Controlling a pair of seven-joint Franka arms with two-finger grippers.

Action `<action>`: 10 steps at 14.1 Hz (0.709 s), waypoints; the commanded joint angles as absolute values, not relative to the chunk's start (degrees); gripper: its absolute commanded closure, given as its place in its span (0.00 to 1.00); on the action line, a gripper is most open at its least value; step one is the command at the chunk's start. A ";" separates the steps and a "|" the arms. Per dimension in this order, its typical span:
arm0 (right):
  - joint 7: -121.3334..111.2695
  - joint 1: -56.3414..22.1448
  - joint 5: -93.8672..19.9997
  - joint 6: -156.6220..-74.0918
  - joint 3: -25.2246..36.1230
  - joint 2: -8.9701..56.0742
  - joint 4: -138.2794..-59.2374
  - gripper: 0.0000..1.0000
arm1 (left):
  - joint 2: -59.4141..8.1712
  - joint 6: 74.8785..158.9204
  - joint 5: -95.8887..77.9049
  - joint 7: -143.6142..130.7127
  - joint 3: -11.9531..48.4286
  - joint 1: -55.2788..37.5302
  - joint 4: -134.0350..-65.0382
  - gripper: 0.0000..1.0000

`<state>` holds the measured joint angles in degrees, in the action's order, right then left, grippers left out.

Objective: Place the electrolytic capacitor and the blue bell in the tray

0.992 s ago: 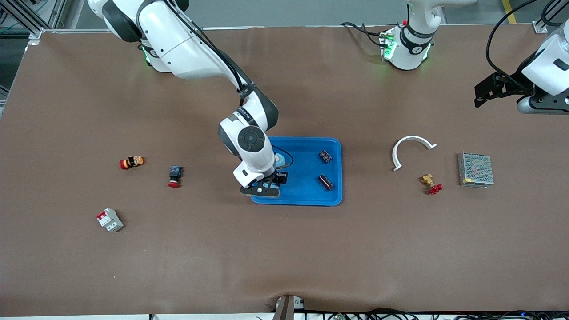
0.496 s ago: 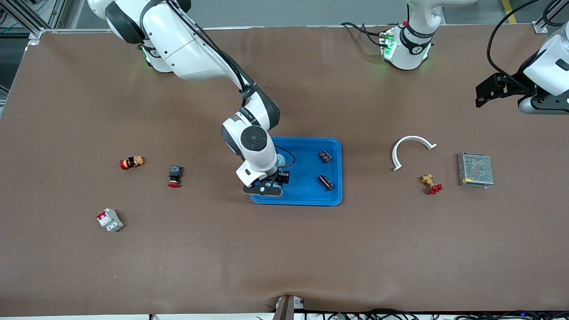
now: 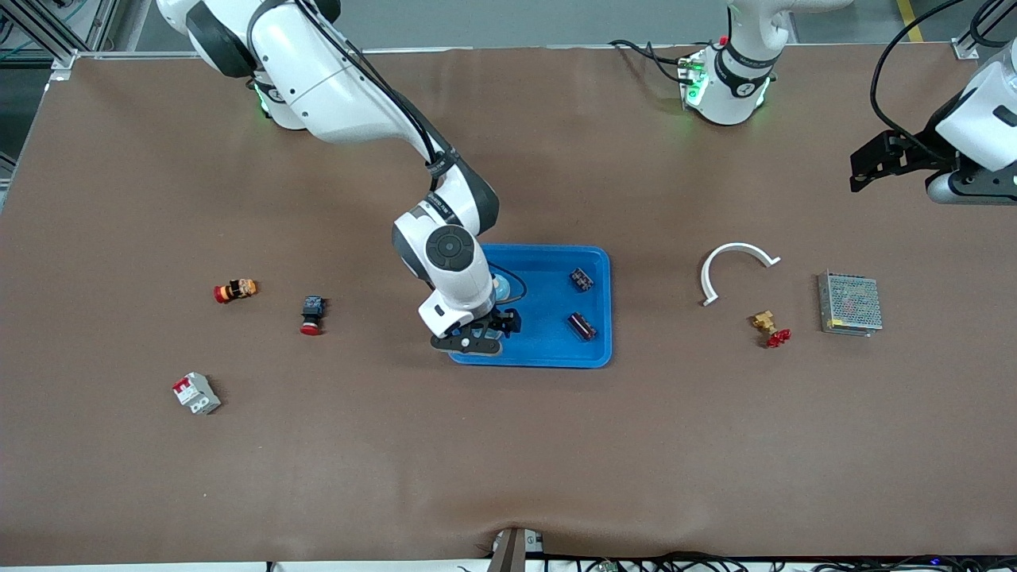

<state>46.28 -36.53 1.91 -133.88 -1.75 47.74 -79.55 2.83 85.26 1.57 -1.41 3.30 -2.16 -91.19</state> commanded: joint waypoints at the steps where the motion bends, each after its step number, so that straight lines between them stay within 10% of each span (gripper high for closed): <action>1: 46.76 -35.77 2.55 -125.27 -2.46 41.16 -79.89 0.00 | 3.34 85.34 1.05 -3.41 4.04 -1.76 -91.23 0.00; 10: 42.73 -34.37 -3.42 -100.21 -2.81 17.08 -83.66 0.00 | 3.16 85.34 1.23 -4.13 4.48 -2.02 -91.23 0.00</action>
<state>45.06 -36.16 -1.58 -102.17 -2.14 24.00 -78.17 2.83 85.26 1.57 -3.58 4.09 -2.26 -91.24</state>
